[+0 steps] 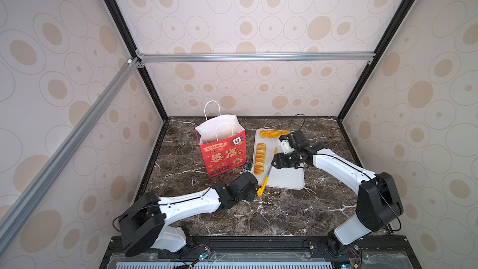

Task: Pack bread into a paper bag
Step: Adjust the clamp on the plate.

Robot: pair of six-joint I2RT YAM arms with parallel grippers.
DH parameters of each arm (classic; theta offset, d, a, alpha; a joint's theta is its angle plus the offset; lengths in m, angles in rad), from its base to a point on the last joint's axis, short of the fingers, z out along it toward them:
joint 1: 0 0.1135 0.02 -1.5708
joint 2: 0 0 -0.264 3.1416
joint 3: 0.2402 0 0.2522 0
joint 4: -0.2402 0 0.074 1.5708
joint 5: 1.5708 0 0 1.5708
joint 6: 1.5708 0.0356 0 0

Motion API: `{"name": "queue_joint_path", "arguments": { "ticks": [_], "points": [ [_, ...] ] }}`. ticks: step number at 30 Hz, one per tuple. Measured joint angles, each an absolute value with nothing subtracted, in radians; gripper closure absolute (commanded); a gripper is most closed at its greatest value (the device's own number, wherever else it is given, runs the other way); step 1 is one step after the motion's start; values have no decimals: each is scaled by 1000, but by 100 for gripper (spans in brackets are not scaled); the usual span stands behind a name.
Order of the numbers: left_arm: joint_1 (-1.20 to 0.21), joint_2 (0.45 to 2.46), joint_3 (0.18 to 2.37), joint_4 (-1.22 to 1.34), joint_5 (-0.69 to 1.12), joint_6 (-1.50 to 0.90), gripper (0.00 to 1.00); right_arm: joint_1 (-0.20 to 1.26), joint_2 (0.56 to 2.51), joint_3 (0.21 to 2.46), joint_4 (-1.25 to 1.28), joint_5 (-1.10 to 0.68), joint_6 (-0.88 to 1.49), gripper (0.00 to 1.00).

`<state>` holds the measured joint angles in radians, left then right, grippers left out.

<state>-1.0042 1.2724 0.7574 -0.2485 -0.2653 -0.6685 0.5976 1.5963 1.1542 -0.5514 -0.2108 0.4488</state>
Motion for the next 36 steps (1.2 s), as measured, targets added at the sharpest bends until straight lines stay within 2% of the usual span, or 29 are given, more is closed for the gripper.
{"name": "queue_joint_path", "arguments": {
  "ticks": [4, 8, 11, 15, 19, 22, 24, 36],
  "points": [
    [-1004, 1032, 807, -425, -403, -659, 71, 677, 1656, 1155, -562, -187, 480, 37],
    [-1004, 846, 852, -578, -481, -639, 58, 682, 1747, 1171, -575, -123, 509, 37],
    [-1004, 741, 855, -683, -513, -634, 56, 678, 1815, 1240, -614, -85, 518, 43],
    [-1004, 631, 851, -775, -520, -638, 56, 678, 1877, 1303, -614, -41, 522, 63],
    [-1004, 569, 838, -822, -522, -646, 56, 684, 1884, 1324, -645, -3, 522, 71],
    [-1004, 562, 829, -838, -519, -651, 56, 683, 1914, 1376, -706, 32, 535, 93],
    [-1004, 562, 822, -846, -516, -654, 56, 681, 1937, 1420, -739, 76, 527, 100],
    [-1004, 505, 787, -849, -480, -666, 56, 678, 1964, 1451, -854, 164, 507, 100]
  ]
}}
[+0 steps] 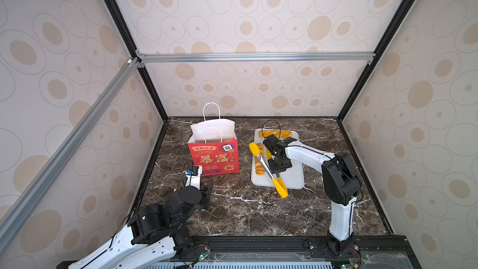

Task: Pack bread into a paper bag
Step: Adjust the clamp on the plate.

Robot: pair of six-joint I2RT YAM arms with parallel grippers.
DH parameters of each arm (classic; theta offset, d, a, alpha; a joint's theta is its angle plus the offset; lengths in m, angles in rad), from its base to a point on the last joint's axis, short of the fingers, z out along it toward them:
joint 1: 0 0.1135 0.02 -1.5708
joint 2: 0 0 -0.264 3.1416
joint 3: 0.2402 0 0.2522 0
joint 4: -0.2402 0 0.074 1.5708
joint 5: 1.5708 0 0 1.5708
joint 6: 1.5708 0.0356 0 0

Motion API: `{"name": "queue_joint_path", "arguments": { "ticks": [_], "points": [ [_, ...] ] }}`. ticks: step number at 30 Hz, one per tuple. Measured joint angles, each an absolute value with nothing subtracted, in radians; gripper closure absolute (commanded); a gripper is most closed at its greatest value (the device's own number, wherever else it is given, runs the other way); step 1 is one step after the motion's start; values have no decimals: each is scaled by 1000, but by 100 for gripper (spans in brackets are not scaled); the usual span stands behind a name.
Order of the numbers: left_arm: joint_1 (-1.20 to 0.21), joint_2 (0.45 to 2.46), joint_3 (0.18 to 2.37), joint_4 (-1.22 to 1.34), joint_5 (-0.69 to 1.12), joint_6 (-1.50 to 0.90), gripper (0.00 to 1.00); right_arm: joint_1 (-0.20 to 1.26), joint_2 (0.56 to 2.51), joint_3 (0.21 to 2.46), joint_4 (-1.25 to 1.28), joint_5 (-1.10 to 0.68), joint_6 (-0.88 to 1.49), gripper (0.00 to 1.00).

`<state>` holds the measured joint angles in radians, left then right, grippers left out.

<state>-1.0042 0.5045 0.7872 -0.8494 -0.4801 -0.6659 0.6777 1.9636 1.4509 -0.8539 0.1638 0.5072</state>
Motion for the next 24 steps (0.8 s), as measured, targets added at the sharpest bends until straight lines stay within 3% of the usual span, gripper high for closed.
{"name": "queue_joint_path", "arguments": {
  "ticks": [11, 12, 13, 21, 24],
  "points": [
    [-1004, 496, 780, -847, -469, -666, 56, 678, 1811, 1440, -987, 408, 474, 100],
    [-1004, 495, 780, -847, -469, -666, 56, 678, 1812, 1440, -992, 426, 474, 95],
    [-1004, 493, 780, -848, -469, -666, 56, 678, 1817, 1440, -996, 441, 473, 81],
    [-1004, 495, 780, -848, -469, -666, 56, 680, 1864, 1343, -931, 503, 469, 36],
    [-1004, 508, 780, -849, -469, -666, 56, 680, 1787, 1207, -854, 450, 434, 2]
  ]
}}
